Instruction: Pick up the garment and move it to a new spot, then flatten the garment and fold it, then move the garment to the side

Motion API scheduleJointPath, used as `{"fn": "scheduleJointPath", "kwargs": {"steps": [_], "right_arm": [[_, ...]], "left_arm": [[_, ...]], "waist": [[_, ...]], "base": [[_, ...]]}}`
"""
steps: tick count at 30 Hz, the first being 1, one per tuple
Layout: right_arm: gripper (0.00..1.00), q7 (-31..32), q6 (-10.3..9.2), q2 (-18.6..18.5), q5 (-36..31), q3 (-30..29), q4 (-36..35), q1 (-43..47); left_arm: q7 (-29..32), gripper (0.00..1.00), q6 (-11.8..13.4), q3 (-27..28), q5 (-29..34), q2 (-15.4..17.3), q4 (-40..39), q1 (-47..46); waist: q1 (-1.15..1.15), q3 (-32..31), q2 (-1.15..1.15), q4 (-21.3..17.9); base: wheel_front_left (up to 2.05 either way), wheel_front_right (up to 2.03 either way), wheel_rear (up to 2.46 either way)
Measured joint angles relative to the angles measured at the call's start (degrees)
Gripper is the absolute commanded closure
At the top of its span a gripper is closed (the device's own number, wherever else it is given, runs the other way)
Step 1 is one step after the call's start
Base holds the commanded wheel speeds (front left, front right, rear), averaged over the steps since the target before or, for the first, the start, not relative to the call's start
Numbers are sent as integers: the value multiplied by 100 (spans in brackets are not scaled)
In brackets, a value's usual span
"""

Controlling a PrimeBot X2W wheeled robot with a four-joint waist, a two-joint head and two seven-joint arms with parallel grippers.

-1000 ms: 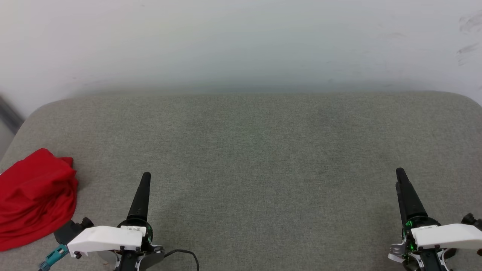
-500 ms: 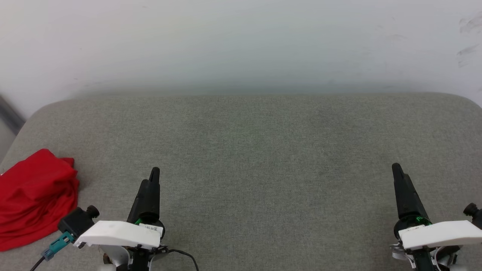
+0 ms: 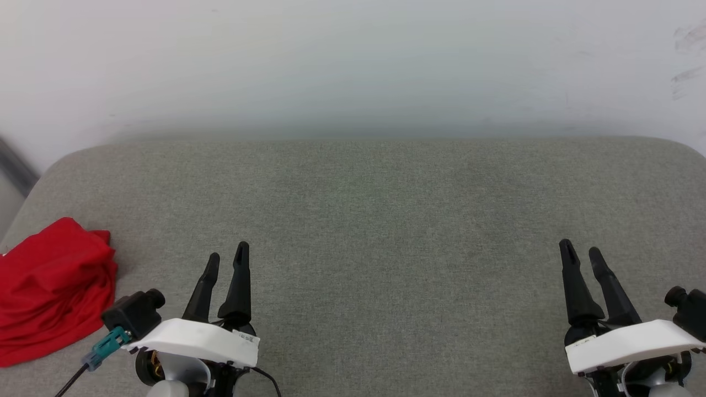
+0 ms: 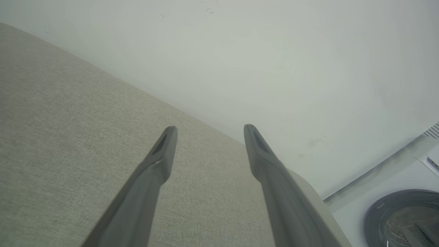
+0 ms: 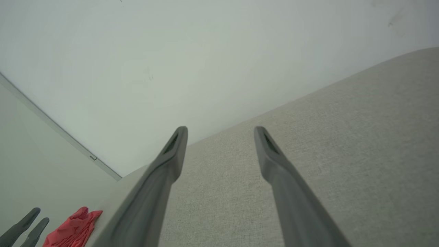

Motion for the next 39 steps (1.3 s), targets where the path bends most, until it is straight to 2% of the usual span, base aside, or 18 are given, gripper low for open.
{"fn": "scheduleJointPath", "kwargs": {"steps": [19,39], "right_arm": [[0,134,1,10,-1365,-74,-179,143],[0,26,2,15,-2279,-83,-174,169]], "left_arm": [[-280,0,85,-229,1573,63,99,-29],[-527,0,235,-374,2622,105,344,-87]], "waist": [[0,-12,0,36],[0,-17,0,80]], "base": [[0,0,0],[0,0,0]]}}
